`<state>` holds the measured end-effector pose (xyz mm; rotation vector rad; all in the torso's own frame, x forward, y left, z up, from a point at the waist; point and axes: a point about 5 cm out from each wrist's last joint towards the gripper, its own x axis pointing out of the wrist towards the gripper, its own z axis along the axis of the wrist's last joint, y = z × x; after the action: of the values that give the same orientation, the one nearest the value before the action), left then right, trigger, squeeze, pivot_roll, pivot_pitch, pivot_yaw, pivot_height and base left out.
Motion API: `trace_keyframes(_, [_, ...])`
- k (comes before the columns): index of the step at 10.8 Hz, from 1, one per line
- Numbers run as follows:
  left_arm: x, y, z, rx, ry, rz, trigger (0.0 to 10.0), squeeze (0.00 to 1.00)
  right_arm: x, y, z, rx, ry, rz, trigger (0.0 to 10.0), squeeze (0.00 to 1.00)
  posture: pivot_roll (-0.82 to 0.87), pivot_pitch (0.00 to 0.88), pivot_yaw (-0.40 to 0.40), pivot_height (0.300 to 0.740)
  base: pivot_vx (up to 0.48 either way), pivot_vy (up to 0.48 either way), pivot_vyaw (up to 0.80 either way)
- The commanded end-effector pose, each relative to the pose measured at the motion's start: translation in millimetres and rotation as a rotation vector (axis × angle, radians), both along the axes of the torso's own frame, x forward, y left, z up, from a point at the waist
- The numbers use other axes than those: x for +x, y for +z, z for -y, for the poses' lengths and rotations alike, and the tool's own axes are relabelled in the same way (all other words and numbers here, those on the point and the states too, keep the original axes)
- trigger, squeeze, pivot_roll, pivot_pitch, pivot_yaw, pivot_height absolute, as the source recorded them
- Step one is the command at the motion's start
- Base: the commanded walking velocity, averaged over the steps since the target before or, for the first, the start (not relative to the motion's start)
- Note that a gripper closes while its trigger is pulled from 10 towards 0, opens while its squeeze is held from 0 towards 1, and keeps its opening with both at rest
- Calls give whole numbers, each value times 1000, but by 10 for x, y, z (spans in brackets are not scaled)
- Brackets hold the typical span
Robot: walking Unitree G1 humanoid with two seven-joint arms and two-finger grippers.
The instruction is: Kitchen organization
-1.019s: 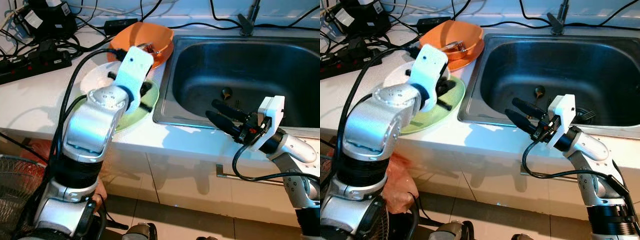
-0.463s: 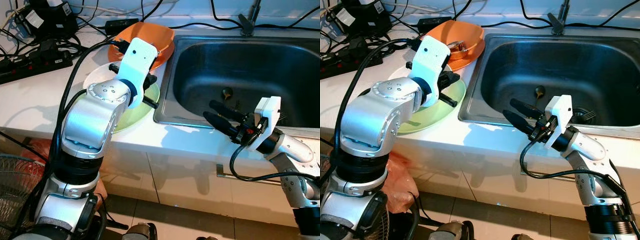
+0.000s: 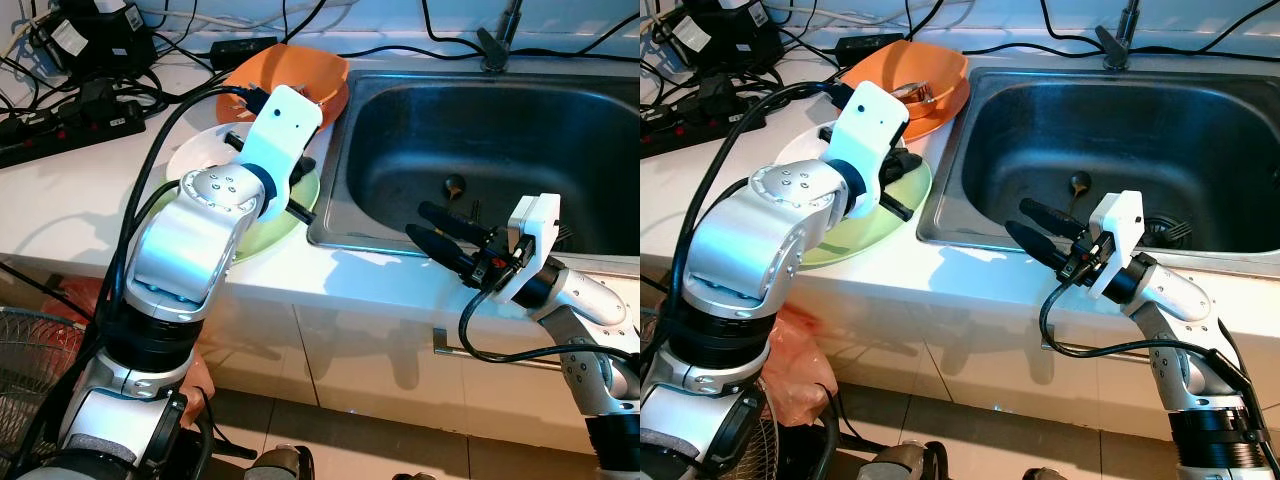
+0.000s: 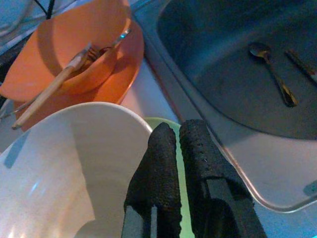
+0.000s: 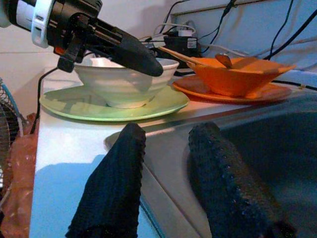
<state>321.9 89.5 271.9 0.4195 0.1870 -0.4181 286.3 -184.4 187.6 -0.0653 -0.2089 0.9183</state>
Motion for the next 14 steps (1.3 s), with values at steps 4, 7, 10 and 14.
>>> trace_keyframes(4, [19,-39,-77,53,53,10,10000,1000,6,1,-19,-16,16,9,10000,0,93,124,99,740,0,0,0])
trace_keyframes(7, [31,-35,-102,66,73,17,10000,1000,9,-7,-20,-17,15,5,10000,0,93,127,97,740,0,0,0])
trace_keyframes(10, [36,-10,-89,52,72,29,10000,0,13,-5,-17,-18,15,5,10000,0,92,127,96,740,0,0,0])
trace_keyframes(14, [62,-134,-154,99,124,-33,10000,0,8,-11,-27,-21,18,4,10000,0,93,127,97,740,0,0,0])
